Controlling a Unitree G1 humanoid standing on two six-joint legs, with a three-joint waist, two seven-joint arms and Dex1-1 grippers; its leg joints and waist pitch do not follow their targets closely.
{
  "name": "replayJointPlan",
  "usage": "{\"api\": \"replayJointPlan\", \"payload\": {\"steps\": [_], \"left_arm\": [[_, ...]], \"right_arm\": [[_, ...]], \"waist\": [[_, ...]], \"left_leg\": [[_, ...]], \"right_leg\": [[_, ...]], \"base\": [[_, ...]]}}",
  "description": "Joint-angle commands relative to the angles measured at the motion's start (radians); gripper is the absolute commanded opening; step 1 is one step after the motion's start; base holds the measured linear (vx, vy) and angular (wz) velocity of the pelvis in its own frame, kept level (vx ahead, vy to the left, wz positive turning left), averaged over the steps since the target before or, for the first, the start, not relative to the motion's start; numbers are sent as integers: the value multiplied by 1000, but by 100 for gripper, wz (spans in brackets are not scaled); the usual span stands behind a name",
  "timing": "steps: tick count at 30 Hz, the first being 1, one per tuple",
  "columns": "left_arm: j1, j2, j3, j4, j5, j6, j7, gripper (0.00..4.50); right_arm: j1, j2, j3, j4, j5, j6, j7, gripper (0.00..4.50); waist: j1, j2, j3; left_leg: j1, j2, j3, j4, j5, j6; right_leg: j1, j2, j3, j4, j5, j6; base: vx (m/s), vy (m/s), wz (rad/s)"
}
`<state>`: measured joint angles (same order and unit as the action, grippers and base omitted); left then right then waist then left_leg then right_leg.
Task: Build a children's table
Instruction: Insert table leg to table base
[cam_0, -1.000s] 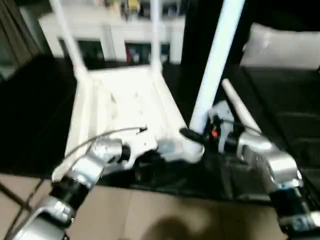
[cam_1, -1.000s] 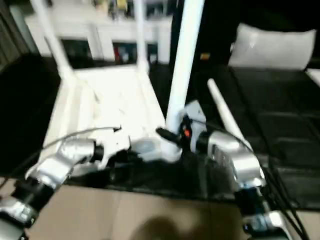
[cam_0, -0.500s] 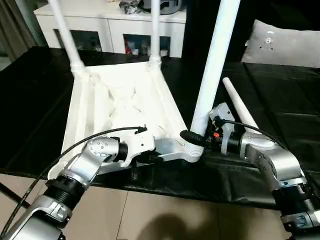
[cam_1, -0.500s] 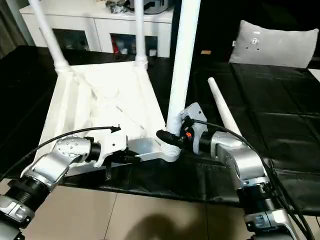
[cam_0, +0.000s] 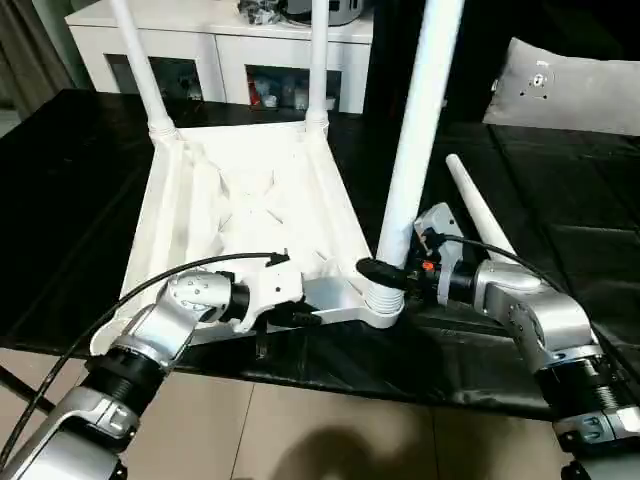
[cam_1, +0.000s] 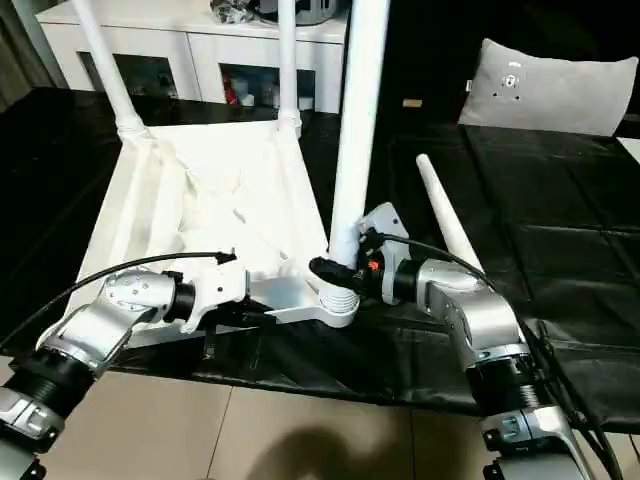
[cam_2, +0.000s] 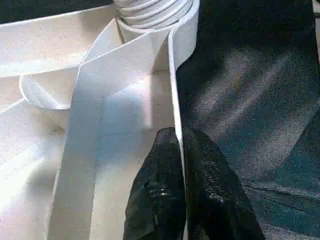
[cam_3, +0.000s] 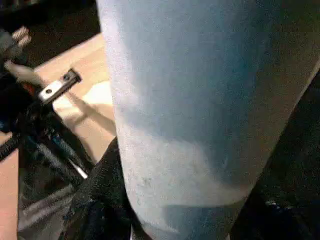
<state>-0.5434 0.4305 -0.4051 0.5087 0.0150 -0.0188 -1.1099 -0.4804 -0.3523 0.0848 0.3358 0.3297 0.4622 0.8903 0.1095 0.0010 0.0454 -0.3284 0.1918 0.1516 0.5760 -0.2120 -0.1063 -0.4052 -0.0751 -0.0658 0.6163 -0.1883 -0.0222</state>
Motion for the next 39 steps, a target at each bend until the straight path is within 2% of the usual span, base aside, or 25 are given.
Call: {"api": "replayJointPlan", "payload": {"steps": [1, 3, 5, 7, 11, 13, 14, 17, 20, 21, 22, 24, 26, 28, 31, 34, 39], "left_arm": [[15, -8, -22, 44, 23, 21, 3, 0], [21, -10, -18, 49, 19, 28, 4, 0], [27, -10, -18, 48, 18, 31, 1, 0], [34, -11, -15, 44, 19, 34, 0, 0], [37, -16, -11, 50, 28, 25, 11, 0], [38, -17, -9, 51, 31, 22, 15, 0], [38, -20, -8, 51, 33, 20, 19, 0], [39, -22, -9, 49, 34, 22, 22, 0], [40, -20, -14, 46, 41, 20, 20, 0], [40, -19, -15, 46, 43, 19, 19, 0], [40, -17, -18, 47, 47, 17, 16, 0], [36, -11, -25, 49, 55, 10, 7, 0], [30, -5, -31, 53, 64, 3, -3, 0], [16, 4, -37, 59, 68, -2, -25, 0], [13, 5, -37, 60, 68, -2, -28, 0], [-13, 2, -39, 98, 83, -19, -29, 0], [-39, -1, -42, 125, 78, -22, -58, 0]], "right_arm": [[22, 13, -5, 45, 10, 0, -6, 191], [42, 26, -35, 65, 30, -16, -12, 191], [62, 33, -56, 74, 42, -33, -16, 191], [107, 48, -86, 65, 67, -49, -15, 191], [189, 69, -109, 35, 87, -82, -8, 191], [210, 74, -111, 31, 83, -102, -11, 191], [249, 67, -85, 18, 38, -162, -29, 191], [281, 49, -45, 7, -29, -221, -55, 191], [282, 36, -22, -6, -68, -233, -75, 191], [281, 32, -16, -9, -78, -235, -81, 191], [276, 22, 0, -13, -98, -238, -79, 191], [254, 3, 35, -11, -136, -230, -76, 191], [231, -9, 62, -4, -150, -214, -63, 191], [187, -32, 108, 25, -180, -195, -29, 191], [179, -36, 116, 31, -186, -192, -21, 191], [148, -61, 163, 47, -208, -156, 23, 191], [141, -56, 182, 62, -198, -141, 46, 191]], "waist": [[-1, 2, -53], [-1, 4, -52], [-1, 2, -53], [0, 5, -55], [1, 8, -59], [2, 9, -59], [3, 9, -59], [2, 10, -57], [0, 19, -55], [-2, 15, -53], [-1, 20, -54], [-5, 17, -54], [-6, 21, -53], [-8, 14, -53], [-13, 16, -54], [-14, 9, -55], [-13, 13, -55]], "left_leg": [[-16, 24, 7, -65, -153, 16], [-14, 25, 6, -67, -168, 18], [-14, 25, 6, -67, -169, 20], [-15, 26, 5, -67, -164, 26], [-18, 26, 5, -65, -130, 41], [-18, 25, 6, -65, -134, 42], [-18, 26, 7, -66, -139, 43], [-19, 25, 6, -68, -148, 38], [-16, 25, 4, -73, -184, 33], [-16, 25, 4, -75, -199, 31], [-15, 25, 3, -76, -205, 29], [-14, 25, 1, -78, -218, 27], [-13, 24, 1, -78, -237, 23], [-11, 25, -1, -81, -263, 21], [-10, 25, -2, -80, -274, 22], [-13, 25, -2, -81, -259, 25], [-12, 26, -2, -81, -262, 25]], "right_leg": [[59, -63, 48, -84, -255, -164], [58, -63, 47, -87, -277, -161], [59, -63, 47, -88, -283, -158], [59, -63, 46, -88, -272, -157], [62, -62, 45, -83, -213, -167], [61, -63, 45, -84, -223, -164], [61, -64, 45, -87, -238, -159], [59, -63, 44, -92, -278, -139], [57, -62, 45, -97, -323, -126], [57, -61, 45, -99, -339, -119], [57, -62, 45, -100, -346, -116], [58, -60, 44, -102, -362, -107], [55, -61, 45, -106, -381, -100], [54, -60, 43, -108, -407, -93], [53, -61, 46, -108, -401, -100], [56, -58, 44, -104, -368, -109], [55, -62, 46, -105, -378, -112]], "base": [[0, 0, 0], [0, 0, 0], [0, 0, 0], [0, 0, 0], [0, 0, 0], [0, 0, 0], [0, 0, 0], [0, 0, 0], [0, 0, 0], [0, 0, 0], [0, 0, 0], [0, 0, 0], [0, 0, 0], [0, 0, 0], [0, 0, 0], [0, 0, 0], [0, 0, 0]]}}
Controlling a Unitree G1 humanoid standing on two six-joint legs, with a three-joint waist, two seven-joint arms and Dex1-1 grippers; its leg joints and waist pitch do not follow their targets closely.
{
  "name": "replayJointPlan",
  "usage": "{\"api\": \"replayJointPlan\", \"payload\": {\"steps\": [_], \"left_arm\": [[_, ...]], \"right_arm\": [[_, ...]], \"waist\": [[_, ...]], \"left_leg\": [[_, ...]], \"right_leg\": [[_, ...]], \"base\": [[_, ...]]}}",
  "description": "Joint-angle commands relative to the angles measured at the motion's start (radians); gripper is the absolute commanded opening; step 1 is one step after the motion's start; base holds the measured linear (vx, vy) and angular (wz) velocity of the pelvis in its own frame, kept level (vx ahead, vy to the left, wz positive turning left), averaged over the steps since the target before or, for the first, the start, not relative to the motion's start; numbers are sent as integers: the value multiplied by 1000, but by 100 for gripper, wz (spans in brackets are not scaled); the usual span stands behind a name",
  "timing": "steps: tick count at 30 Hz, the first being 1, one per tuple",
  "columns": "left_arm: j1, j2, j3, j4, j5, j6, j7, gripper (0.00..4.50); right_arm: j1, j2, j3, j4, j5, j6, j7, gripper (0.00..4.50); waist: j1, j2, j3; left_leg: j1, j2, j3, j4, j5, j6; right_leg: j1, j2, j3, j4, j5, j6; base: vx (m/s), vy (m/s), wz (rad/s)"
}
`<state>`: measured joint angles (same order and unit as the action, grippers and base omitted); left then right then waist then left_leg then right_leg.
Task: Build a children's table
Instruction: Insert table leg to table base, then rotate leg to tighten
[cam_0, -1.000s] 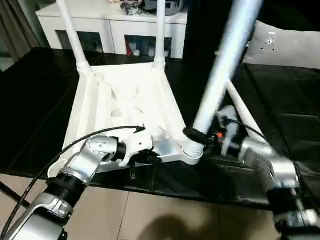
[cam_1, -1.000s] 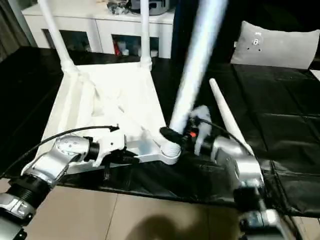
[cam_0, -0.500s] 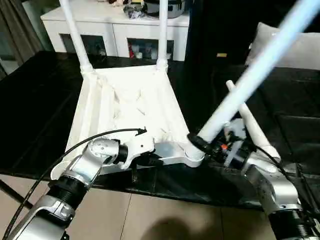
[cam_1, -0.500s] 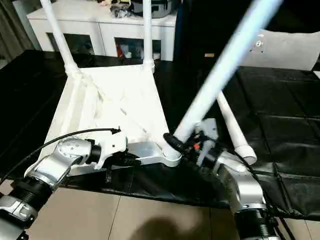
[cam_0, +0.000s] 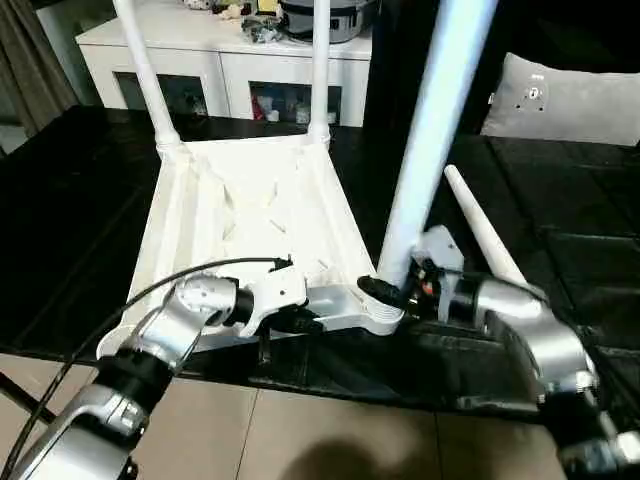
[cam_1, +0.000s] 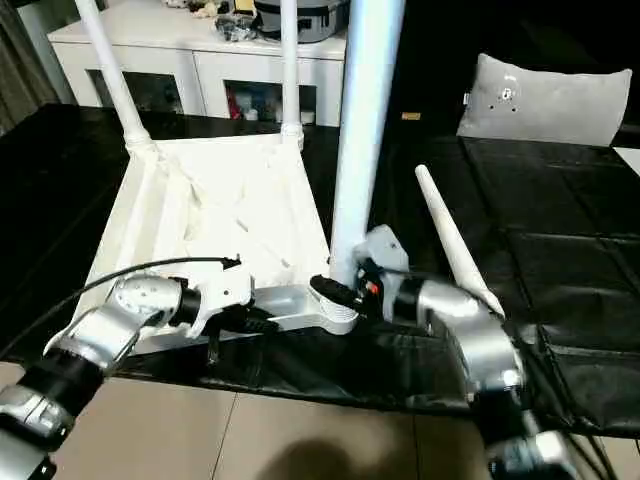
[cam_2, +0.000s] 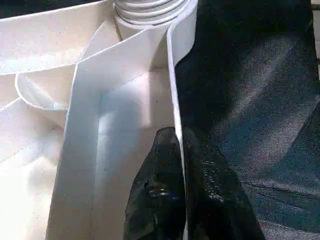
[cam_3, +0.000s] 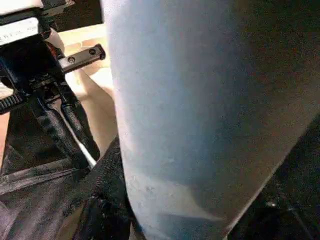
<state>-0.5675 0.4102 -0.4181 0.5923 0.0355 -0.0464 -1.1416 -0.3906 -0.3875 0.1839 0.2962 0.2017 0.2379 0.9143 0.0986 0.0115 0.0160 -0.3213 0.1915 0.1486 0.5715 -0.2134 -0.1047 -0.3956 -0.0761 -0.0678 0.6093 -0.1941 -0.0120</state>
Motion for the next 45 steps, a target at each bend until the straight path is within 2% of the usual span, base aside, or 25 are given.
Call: {"api": "replayJointPlan", "payload": {"steps": [1, 6, 7, 10, 12, 13, 14, 16, 17, 18, 19, 20, 21, 22, 24, 26, 27, 30, 36, 37, 39, 40, 43, 44, 45], "left_arm": [[-25, 18, -28, 51, 54, 5, -34, 0], [-70, 5, -28, 123, 60, -13, -37, 0], [-74, 4, -27, 130, 62, -14, -31, 0], [-75, 3, -20, 133, 62, -2, -13, 0], [-31, -1, 11, 80, 43, 76, 38, 0], [-31, -1, 11, 80, 43, 76, 38, 0], [-5, -11, 29, 45, 28, 120, 69, 0], [35, -37, 53, -15, 8, 185, 124, 0], [89, -86, 75, -110, -5, 281, 208, 0], [108, -110, 82, -146, -7, 320, 244, 0], [129, -146, 80, -190, -8, 362, 281, 0], [148, -189, 76, -231, -7, 401, 320, 0], [162, -229, 59, -264, 1, 424, 347, 0], [173, -268, 33, -294, 16, 437, 373, 0], [180, -322, -2, -316, 43, 452, 412, 0], [182, -367, -20, -320, 50, 471, 439, 0], [182, -376, -28, -326, 60, 480, 449, 0], [183, -358, -39, -347, 83, 499, 456, 0], [162, -244, 5, -341, 147, 538, 453, 0], [163, -242, 6, -342, 146, 541, 452, 0], [162, -233, 14, -342, 145, 550, 453, 0], [154, -223, 25, -324, 148, 551, 460, 0], [141, -207, 39, -291, 154, 525, 480, 0], [139, -202, 48, -289, 145, 518, 478, 0], [139, -198, 58, -285, 134, 511, 476, 0]], "right_arm": [[47, -15, 85, 105, -66, 86, 25, 191], [33, 13, 76, 120, -55, 89, 13, 191], [34, 17, 73, 119, -52, 91, 8, 191], [40, 33, 62, 115, -53, 88, -28, 191], [61, 95, 12, 98, -78, 115, -213, 191], [61, 95, 12, 98, -78, 115, -213, 191], [74, 116, -1, 76, -87, 134, -273, 191], [87, 152, -21, 52, -101, 160, -363, 191], [84, 207, -52, 49, -118, 184, -486, 191], [78, 229, -64, 56, -126, 190, -538, 191], [60, 255, -85, 85, -124, 193, -594, 191], [36, 280, -109, 122, -121, 197, -652, 191], [9, 298, -127, 162, -121, 194, -703, 191], [-17, 314, -139, 195, -121, 188, -742, 191], [-45, 328, -143, 225, -126, 185, -780, 191], [-54, 337, -139, 227, -132, 194, -787, 191], [-57, 342, -138, 227, -138, 201, -788, 191], [-61, 353, -142, 232, -145, 205, -793, 191], [-105, 358, -143, 314, -131, 110, -747, 191], [-105, 359, -144, 315, -131, 109, -744, 226], [-108, 361, -150, 314, -130, 106, -745, 226], [-114, 359, -157, 319, -126, 93, -735, 249], [-107, 337, -158, 316, -135, 50, -713, 271], [-101, 333, -158, 307, -131, 37, -699, 281], [-94, 330, -159, 297, -124, 25, -683, 298]], "waist": [[-2, 9, -26], [-1, 3, -23], [-2, -5, -22], [-2, -1, -20], [-7, 4, -16], [-11, 1, -16], [-16, 12, -13], [-25, 9, -11], [-33, 14, -12], [-45, 17, -9], [-49, 18, -7], [-60, 6, -9], [-69, 10, -6], [-72, 11, -8], [-79, 14, -5], [-80, 11, -5], [-77, 8, -9], [-73, 2, -9], [-83, 10, -12], [-84, 9, -13], [-88, 11, -11], [-87, 14, -11], [-86, 0, -10], [-84, 3, -10], [-82, 4, -12]], "left_leg": [[-18, 25, 1, -77, -262, 21], [-15, 23, 0, -79, -284, 20], [-15, 23, 1, -80, -287, 22], [-13, 26, -4, -84, -300, 16], [-9, 27, -5, -87, -326, 0], [-11, 28, -8, -89, -336, -7], [-12, 23, -11, -90, -361, -12], [-4, 25, -12, -91, -400, -14], [-4, 27, -15, -94, -412, -20], [-14, 28, -19, -102, -416, -28], [-8, 25, -20, -100, -438, -24], [-2, 22, -20, -97, -458, -14], [-12, 23, -23, -100, -458, -12], [-10, 21, -23, -98, -466, -9], [7, 10, -17, -87, -499, 8], [-2, 9, -20, -91, -489, 18], [-4, 9, -18, -92, -474, 22], [-10, 10, -18, -96, -454, 28], [-17, 16, -22, -104, -467, 18], [-16, 17, -21, -103, -464, 18], [-14, 18, -19, -103, -459, 20], [-15, 18, -19, -102, -456, 19], [-11, 19, -17, -100, -458, 25], [-6, 19, -16, -99, -470, 21], [-12, 19, -16, -100, -451, 26]], "right_leg": [[45, -60, 47, -99, -365, -125], [43, -61, 46, -105, -429, -111], [43, -60, 45, -108, -444, -105], [39, -64, 47, -111, -487, -90], [32, -65, 47, -115, -518, -82], [35, -66, 46, -114, -531, -76], [34, -64, 43, -118, -574, -58], [28, -64, 40, -127, -614, -46], [31, -65, 38, -128, -612, -50], [35, -65, 33, -127, -603, -56], [29, -62, 28, -134, -625, -46], [25, -60, 25, -139, -645, -37], [30, -62, 25, -139, -634, -42], [27, -61, 23, -142, -644, -36], [10, -58, 16, -164, -695, -9], [20, -57, 9, -168, -690, 15], [19, -59, 15, -167, -677, 18], [19, -61, 21, -164, -662, 17], [24, -62, 27, -152, -574, -20], [23, -63, 28, -151, -567, -27], [23, -61, 29, -150, -548, -47], [25, -61, 30, -148, -535, -56], [21, -61, 30, -149, -551, -60], [16, -61, 30, -151, -564, -58], [24, -62, 31, -149, -548, -60]], "base": [[0, 0, 0], [0, 0, 0], [0, 0, 0], [0, 0, 0], [0, 0, 0], [0, 0, 0], [0, 0, 0], [0, 0, 0], [0, 0, 0], [0, 0, 0], [0, 0, 0], [-22, 54, -6], [0, 0, 0], [0, 0, 0], [0, 0, 0], [0, 0, 0], [0, 0, 0], [0, 0, 0], [0, 0, 0], [0, 0, 0], [0, 0, 0], [0, 0, 0], [0, 0, 0], [0, 0, 0], [0, 0, 0]]}}
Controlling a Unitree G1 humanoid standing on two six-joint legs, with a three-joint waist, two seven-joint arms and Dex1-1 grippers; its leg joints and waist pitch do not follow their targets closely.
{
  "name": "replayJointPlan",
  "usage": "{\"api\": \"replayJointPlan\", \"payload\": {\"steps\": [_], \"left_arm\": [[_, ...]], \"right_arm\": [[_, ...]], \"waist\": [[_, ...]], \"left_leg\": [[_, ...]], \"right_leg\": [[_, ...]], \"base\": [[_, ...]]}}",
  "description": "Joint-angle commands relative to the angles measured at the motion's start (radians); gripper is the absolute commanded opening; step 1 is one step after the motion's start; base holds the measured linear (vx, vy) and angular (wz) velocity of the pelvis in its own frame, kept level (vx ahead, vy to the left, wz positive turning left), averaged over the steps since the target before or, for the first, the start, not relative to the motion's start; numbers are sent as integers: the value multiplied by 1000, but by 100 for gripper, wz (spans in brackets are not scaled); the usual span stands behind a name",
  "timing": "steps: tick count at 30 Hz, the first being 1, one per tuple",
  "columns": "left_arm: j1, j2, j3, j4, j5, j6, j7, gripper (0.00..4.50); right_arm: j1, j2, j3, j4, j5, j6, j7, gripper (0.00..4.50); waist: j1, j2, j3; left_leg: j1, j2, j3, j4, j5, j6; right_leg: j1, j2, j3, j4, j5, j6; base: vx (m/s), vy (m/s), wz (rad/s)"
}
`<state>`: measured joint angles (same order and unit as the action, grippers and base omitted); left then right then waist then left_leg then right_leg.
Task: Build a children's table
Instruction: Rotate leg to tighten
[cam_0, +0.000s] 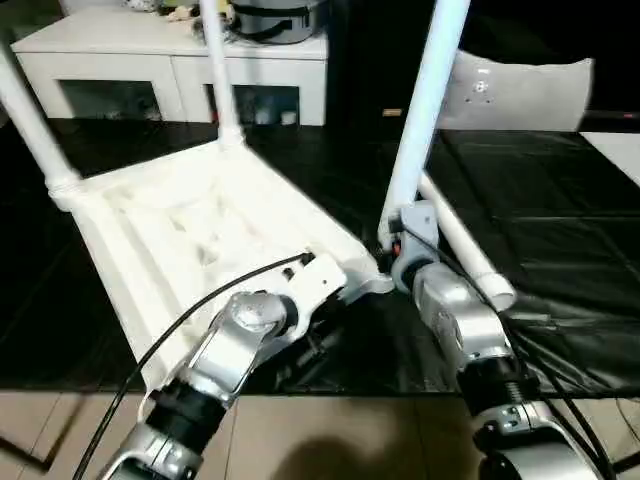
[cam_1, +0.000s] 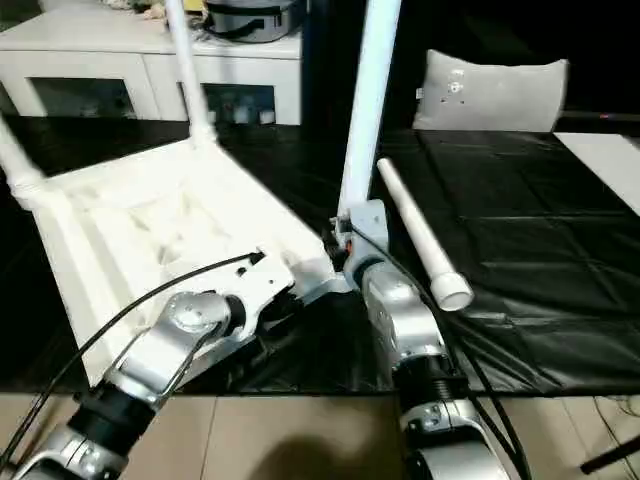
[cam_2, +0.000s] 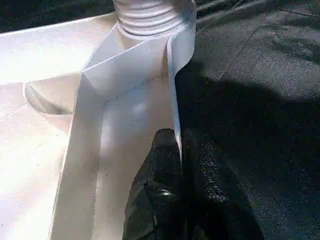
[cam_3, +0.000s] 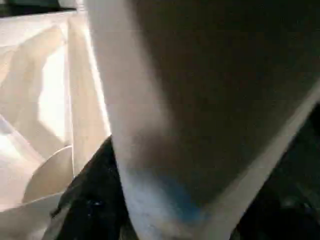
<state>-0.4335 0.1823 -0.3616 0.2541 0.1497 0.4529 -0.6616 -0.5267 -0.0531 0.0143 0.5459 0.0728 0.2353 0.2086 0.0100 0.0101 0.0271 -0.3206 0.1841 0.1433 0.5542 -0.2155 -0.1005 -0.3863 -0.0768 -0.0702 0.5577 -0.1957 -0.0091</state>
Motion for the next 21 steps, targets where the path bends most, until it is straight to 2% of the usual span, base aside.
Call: {"api": "replayJointPlan", "payload": {"steps": [1, 2, 4, 5, 6, 7, 8, 9, 11, 12, 14, 15, 16, 17, 18, 20, 21], "left_arm": [[3, 38, 8, 63, 14, 1, -7, 0], [2, 46, 10, 71, 13, -7, -9, 0], [-3, 64, 7, 91, 16, -41, -21, 0], [-8, 72, 9, 102, 14, -54, -27, 0], [-8, 72, 9, 102, 14, -54, -27, 0], [-14, 84, 8, 114, 10, -79, -45, 0], [-17, 99, 6, 125, 3, -102, -67, 0], [-18, 111, 2, 132, 2, -120, -83, 0], [-9, 146, -19, 138, -1, -174, -141, 0], [-5, 162, -29, 140, -3, -194, -168, 0], [5, 193, -50, 139, -7, -234, -224, 0], [6, 197, -53, 139, -8, -238, -233, 0], [9, 207, -60, 139, -10, -248, -253, 0], [12, 239, -79, 144, -15, -290, -314, 0], [13, 250, -85, 145, -17, -303, -335, 0], [14, 273, -97, 149, -21, -344, -384, 0], [17, 283, -99, 143, -32, -354, -415, 0]], "right_arm": [[55, -12, 11, 33, 9, 6, 44, 298], [68, -21, 13, 15, 12, -8, 64, 308], [104, -43, 9, -40, 33, -33, 118, 326], [126, -55, -1, -73, 53, -47, 154, 336], [126, -55, -1, -73, 53, -47, 154, 347], [150, -75, -7, -111, 74, -70, 205, 347], [174, -100, -10, -143, 92, -97, 256, 368], [185, -117, -11, -156, 98, -116, 286, 368], [200, -153, -15, -176, 111, -145, 344, 382], [205, -169, -18, -184, 119, -153, 372, 404], [209, -201, -16, -198, 125, -163, 420, 412], [210, -207, -15, -201, 127, -162, 431, 419], [212, -222, -11, -209, 132, -161, 456, 427], [215, -266, 4, -231, 141, -158, 536, 437], [214, -283, 12, -238, 144, -158, 565, 445], [213, -318, 30, -249, 147, -163, 631, 445], [211, -338, 42, -256, 155, -158, 680, 445]], "waist": [[8, 5, -23], [14, 14, -22], [20, 7, -24], [29, 8, -25], [32, 9, -27], [32, 7, -29], [41, 5, -39], [41, 1, -42], [43, 4, -43], [43, 2, -43], [42, 0, -43], [43, 2, -44], [43, -2, -43], [45, -2, -42], [51, -4, -43], [56, -2, -40], [58, -6, -38]], "left_leg": [[-17, 28, -11, -83, -431, 25], [-16, 30, -7, -83, -406, 25], [-23, 31, -4, -83, -368, 32], [-23, 32, -1, -82, -337, 39], [-22, 33, 0, -80, -326, 42], [-26, 35, 1, -80, -306, 44], [-27, 37, 4, -72, -242, 56], [-32, 36, 5, -69, -206, 67], [-42, 34, 9, -60, -112, 81], [-42, 33, 10, -57, -99, 89], [-41, 32, 14, -51, -71, 109], [-39, 32, 16, -48, -66, 117], [-38, 32, 17, -47, -66, 121], [-36, 34, 18, -47, -72, 125], [-35, 34, 17, -47, -73, 132], [-32, 36, 19, -48, -82, 134], [-30, 38, 21, -49, -94, 130]], "right_leg": [[17, -63, 35, -94, -531, -68], [16, -62, 38, -94, -492, -79], [25, -61, 41, -84, -434, -100], [27, -61, 42, -82, -408, -106], [27, -61, 44, -79, -392, -112], [29, -61, 44, -73, -365, -127], [34, -61, 45, -66, -292, -139], [38, -60, 44, -59, -244, -150], [44, -61, 42, -44, -121, -191], [44, -60, 42, -42, -98, -199], [45, -58, 44, -32, -32, -228], [47, -60, 45, -28, -15, -239], [45, -59, 45, -28, -15, -243], [46, -60, 45, -27, -27, -248], [49, -60, 43, -27, -47, -244], [44, -59, 44, -29, -77, -237], [43, -60, 45, -31, -100, -233]], "base": [[0, 0, 0], [0, 0, 0], [0, 0, 0], [0, 0, 0], [0, 0, 0], [0, 0, 0], [0, 0, 0], [0, 0, 0], [0, 0, 0], [0, 0, 0], [0, 0, 0], [0, 0, 0], [0, 0, 0], [0, 0, 0], [0, 0, 0], [0, 0, 0], [0, 0, 0]]}}
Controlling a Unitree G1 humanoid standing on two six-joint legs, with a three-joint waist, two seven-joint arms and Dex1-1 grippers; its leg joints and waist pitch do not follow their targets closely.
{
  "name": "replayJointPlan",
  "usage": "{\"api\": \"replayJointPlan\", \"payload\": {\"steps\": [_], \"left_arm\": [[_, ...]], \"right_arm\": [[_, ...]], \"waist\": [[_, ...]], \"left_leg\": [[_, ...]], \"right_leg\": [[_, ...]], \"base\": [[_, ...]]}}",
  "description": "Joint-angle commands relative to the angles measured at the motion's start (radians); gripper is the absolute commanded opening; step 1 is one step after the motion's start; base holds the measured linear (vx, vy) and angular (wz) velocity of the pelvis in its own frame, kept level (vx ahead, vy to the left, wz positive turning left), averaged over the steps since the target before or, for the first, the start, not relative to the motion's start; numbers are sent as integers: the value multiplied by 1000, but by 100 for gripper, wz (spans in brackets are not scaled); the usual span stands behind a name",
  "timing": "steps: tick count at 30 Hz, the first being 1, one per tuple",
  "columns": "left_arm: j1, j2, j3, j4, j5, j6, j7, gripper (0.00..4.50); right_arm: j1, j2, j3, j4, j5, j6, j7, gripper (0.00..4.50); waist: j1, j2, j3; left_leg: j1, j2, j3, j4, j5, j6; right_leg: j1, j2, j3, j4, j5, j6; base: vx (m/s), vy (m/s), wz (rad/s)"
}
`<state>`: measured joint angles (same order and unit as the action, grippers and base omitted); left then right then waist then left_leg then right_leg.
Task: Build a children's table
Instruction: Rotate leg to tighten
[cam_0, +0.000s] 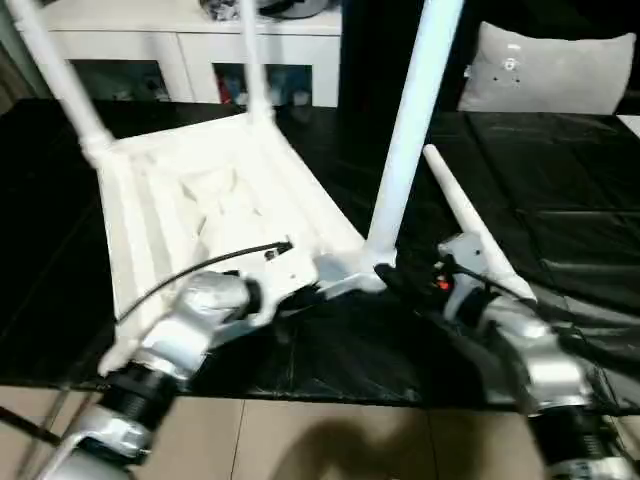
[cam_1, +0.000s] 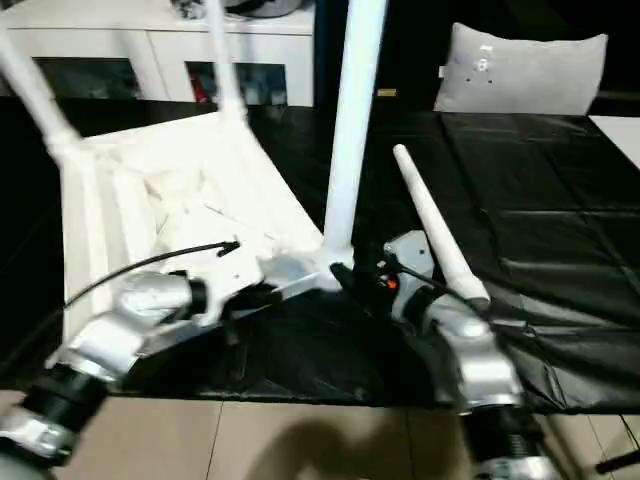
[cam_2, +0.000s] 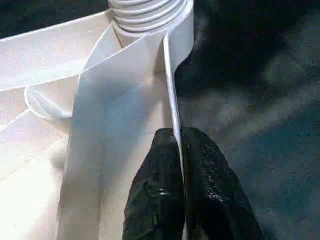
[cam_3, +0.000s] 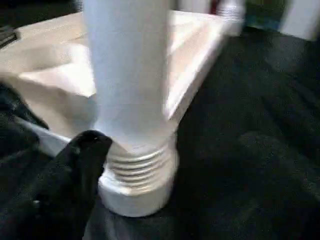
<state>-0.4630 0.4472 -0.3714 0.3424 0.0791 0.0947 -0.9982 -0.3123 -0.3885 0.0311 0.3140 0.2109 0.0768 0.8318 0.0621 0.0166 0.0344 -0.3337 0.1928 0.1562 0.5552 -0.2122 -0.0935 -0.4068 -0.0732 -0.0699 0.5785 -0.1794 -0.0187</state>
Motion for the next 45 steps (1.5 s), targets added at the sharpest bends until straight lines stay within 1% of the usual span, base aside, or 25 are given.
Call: {"api": "replayJointPlan", "payload": {"steps": [1, 2, 4, 5, 6, 9, 12, 13, 15, 18, 19, 21, 23, 24, 27, 31, 33, 35, 38, 40, 41, 42, 43, 44, 45], "left_arm": [[47, 30, -94, 47, 26, -18, -119, 0], [47, 36, -98, 40, 21, -24, -141, 0], [44, 51, -114, 29, 20, -42, -181, 0], [42, 56, -121, 24, 22, -51, -193, 0], [40, 61, -130, 19, 24, -55, -207, 0], [34, 59, -138, 12, 21, -53, -220, 0], [30, 51, -138, 15, 21, -58, -224, 0], [29, 46, -138, 18, 23, -62, -230, 0], [28, 43, -138, 19, 25, -64, -237, 0], [27, 44, -143, 20, 24, -69, -243, 0], [28, 45, -144, 21, 24, -70, -245, 0], [29, 46, -145, 21, 24, -70, -246, 0], [30, 46, -145, 24, 26, -73, -250, 0], [30, 46, -144, 26, 27, -74, -252, 0], [32, 44, -143, 31, 27, -77, -254, 0], [42, 41, -141, 23, 17, -68, -258, 0], [50, 38, -138, 13, 10, -53, -260, 0], [53, 37, -137, 10, 8, -46, -259, 0], [58, 22, -121, -7, 1, 14, -226, 0], [60, -24, -79, -25, -15, 97, -145, 0], [62, -64, -46, -39, -31, 157, -81, 0], [62, -64, -46, -39, -31, 157, -81, 0], [63, -92, -24, -48, -42, 196, -41, 0], [65, -122, -4, -63, -53, 241, 0, 0], [65, -122, -4, -63, -53, 241, 0, 0]], "right_arm": [[-9, -26, 41, -27, 24, 3, 116, 445], [-15, -35, 50, -24, 29, 10, 145, 445], [-32, -40, 62, -10, 32, 18, 183, 445], [-38, -40, 65, -4, 31, 19, 191, 419], [-44, -40, 71, 3, 37, 27, 210, 419], [-47, -45, 93, 10, 43, 36, 255, 405], [-47, -45, 105, 17, 44, 40, 276, 373], [-48, -42, 110, 24, 45, 43, 285, 373], [-50, -39, 113, 29, 46, 47, 293, 345], [-46, -39, 119, 28, 48, 59, 310, 326], [-44, -40, 122, 27, 48, 62, 314, 326], [-42, -40, 122, 27, 49, 65, 317, 298], [-37, -39, 123, 25, 50, 72, 323, 282], [-34, -38, 123, 24, 50, 74, 324, 277], [-21, -38, 126, 15, 53, 89, 331, 254], [8, -32, 135, -6, 57, 116, 324, 249], [29, -20, 139, -28, 59, 142, 302, 249], [36, -14, 140, -37, 60, 155, 289, 249], [48, 18, 142, -50, 29, 183, 198, 244], [39, 71, 131, -39, -11, 215, 55, 242], [27, 114, 112, -24, -28, 240, -45, 241], [27, 114, 112, -24, -28, 240, -45, 241], [20, 142, 99, -15, -37, 257, -109, 241], [9, 171, 87, -5, -48, 276, -174, 240], [9, 171, 87, -5, -48, 276, -174, 240]], "waist": [[8, -13, -44], [10, -10, -43], [12, -15, -45], [14, -13, -45], [18, -17, -46], [30, -14, -49], [38, -15, -51], [40, -14, -51], [42, -16, -51], [45, -16, -52], [46, -13, -52], [48, -14, -52], [50, -9, -53], [51, -10, -52], [51, -10, -50], [52, -9, -50], [52, -3, -51], [50, -6, -51], [47, -3, -49], [43, -4, -45], [37, -4, -40], [29, -6, -32], [26, -4, -32], [17, -5, -32], [11, -5, -32]], "left_leg": [[-16, 29, 7, -51, -103, 120], [-13, 31, 7, -53, -123, 114], [-10, 32, 8, -53, -128, 108], [-11, 34, 7, -54, -122, 105], [-9, 34, 8, -52, -113, 104], [-8, 35, 10, -48, -79, 105], [-9, 33, 11, -45, -67, 103], [-9, 33, 10, -44, -66, 102], [-10, 32, 10, -44, -76, 95], [-10, 32, 10, -44, -85, 88], [-10, 32, 9, -43, -84, 87], [-11, 31, 10, -43, -85, 83], [-10, 32, 9, -42, -86, 79], [-10, 31, 9, -42, -94, 77], [-10, 31, 9, -44, -118, 68], [-10, 31, 7, -46, -126, 60], [-10, 32, 6, -46, -130, 56], [-9, 31, 6, -48, -149, 51], [-8, 31, 4, -52, -162, 35], [-5, 29, 4, -57, -203, 23], [-4, 25, 3, -61, -240, 10], [1, 21, 0, -64, -292, -2], [6, 18, -2, -63, -315, -6], [3, 15, -8, -63, -333, -8], [5, 13, -10, -62, -340, -8]], "right_leg": [[64, -64, 44, -51, -131, -223], [62, -65, 44, -55, -162, -221], [61, -65, 45, -53, -170, -223], [60, -65, 45, -50, -162, -226], [60, -65, 46, -47, -147, -229], [60, -65, 46, -39, -99, -239], [62, -65, 46, -36, -75, -242], [62, -65, 46, -35, -74, -242], [64, -65, 45, -36, -87, -239], [64, -65, 46, -36, -99, -233], [64, -65, 46, -35, -99, -232], [64, -64, 46, -36, -101, -228], [63, -64, 46, -35, -101, -228], [63, -63, 46, -36, -104, -228], [63, -64, 46, -41, -147, -217], [63, -64, 46, -44, -177, -201], [62, -63, 46, -43, -170, -198], [62, -62, 45, -46, -179, -196], [62, -63, 46, -49, -202, -186], [60, -62, 46, -56, -276, -169], [59, -63, 44, -67, -371, -143], [53, -64, 41, -80, -493, -110], [50, -65, 39, -86, -556, -87], [50, -66, 35, -94, -625, -53], [44, -65, 33, -102, -656, -33]], "base": [[0, 0, 0], [0, 0, 0], [0, 0, 0], [0, 0, 0], [0, 0, 0], [0, 0, 0], [0, 0, 0], [0, 0, 0], [0, 0, 0], [0, 0, 0], [0, 0, 0], [0, 0, 0], [0, 0, 0], [0, 0, 0], [0, 0, 0], [0, 0, 0], [0, 0, 0], [0, 0, 0], [0, 0, 0], [0, 0, 0], [0, 0, 0], [-53, -5, -3], [-53, -5, -3], [-60, -4, -5], [-56, 2, -4]]}}
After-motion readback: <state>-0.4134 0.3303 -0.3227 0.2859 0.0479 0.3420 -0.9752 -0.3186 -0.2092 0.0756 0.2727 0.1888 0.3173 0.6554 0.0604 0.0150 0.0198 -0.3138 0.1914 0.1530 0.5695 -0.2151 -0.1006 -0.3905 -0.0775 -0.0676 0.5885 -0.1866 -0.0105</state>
